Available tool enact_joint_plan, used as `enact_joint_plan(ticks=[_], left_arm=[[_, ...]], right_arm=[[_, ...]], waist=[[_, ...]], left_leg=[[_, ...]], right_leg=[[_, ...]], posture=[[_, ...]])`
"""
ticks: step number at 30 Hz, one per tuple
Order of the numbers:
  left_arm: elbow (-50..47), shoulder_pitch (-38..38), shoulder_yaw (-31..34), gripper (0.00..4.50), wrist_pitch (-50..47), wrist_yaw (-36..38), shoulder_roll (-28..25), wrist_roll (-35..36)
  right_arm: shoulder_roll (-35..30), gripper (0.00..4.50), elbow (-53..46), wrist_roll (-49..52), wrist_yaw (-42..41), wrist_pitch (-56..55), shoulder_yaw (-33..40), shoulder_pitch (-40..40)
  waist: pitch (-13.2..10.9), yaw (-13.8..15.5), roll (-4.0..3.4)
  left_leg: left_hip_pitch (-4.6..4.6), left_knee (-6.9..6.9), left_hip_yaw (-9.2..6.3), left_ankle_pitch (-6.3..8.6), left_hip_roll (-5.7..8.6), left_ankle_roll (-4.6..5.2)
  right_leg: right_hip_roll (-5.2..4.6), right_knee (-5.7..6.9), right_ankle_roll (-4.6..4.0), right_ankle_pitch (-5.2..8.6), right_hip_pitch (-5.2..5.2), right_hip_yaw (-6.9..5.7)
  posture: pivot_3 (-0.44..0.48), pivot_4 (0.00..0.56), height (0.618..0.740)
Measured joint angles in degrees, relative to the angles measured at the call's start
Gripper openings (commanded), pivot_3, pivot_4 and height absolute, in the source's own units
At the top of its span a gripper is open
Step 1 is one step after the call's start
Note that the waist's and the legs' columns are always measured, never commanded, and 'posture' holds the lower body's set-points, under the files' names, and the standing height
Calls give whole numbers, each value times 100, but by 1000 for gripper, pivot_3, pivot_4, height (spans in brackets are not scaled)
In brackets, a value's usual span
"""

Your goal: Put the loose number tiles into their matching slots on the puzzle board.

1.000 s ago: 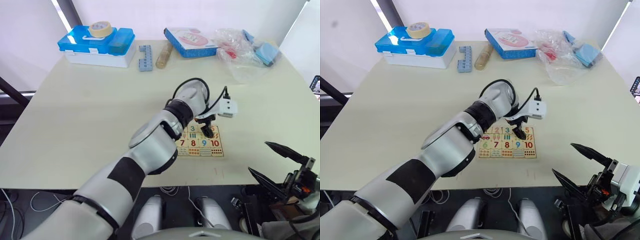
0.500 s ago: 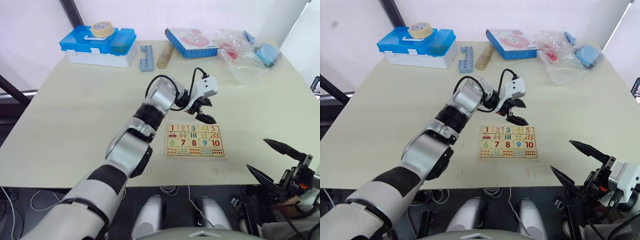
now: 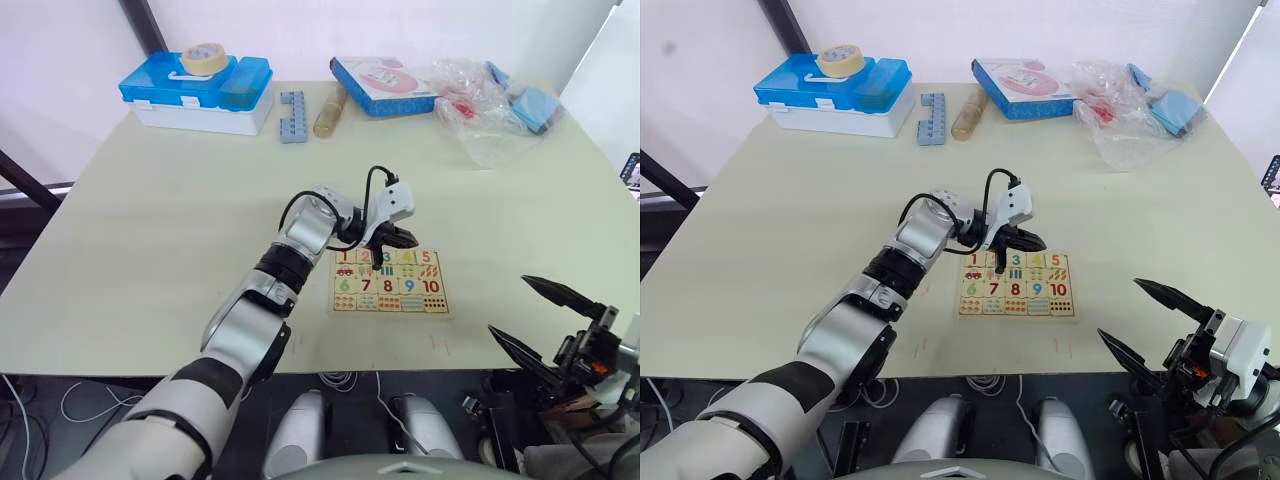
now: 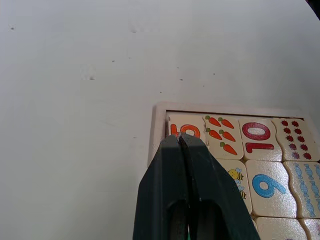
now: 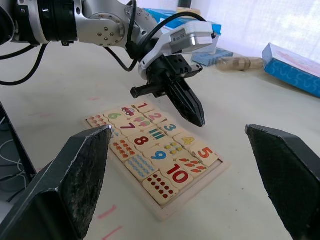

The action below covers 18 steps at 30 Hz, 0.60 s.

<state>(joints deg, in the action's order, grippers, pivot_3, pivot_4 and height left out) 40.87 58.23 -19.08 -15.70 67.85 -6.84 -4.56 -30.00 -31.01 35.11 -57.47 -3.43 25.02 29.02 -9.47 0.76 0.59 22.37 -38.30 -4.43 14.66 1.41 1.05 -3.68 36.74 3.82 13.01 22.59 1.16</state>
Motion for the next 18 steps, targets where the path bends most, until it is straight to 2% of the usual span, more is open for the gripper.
enact_joint_plan(ticks=[18], left_arm=[[58,-20,-391,68,44,94,-50,-100]], right_arm=[[75,4500,-33,-42,65,-125,-1,230]], waist=[[0,-3,0]], left_leg=[[0,0,0,0,0,0]], right_leg=[[0,0,0,1,0,0]], posture=[[0,150,740]])
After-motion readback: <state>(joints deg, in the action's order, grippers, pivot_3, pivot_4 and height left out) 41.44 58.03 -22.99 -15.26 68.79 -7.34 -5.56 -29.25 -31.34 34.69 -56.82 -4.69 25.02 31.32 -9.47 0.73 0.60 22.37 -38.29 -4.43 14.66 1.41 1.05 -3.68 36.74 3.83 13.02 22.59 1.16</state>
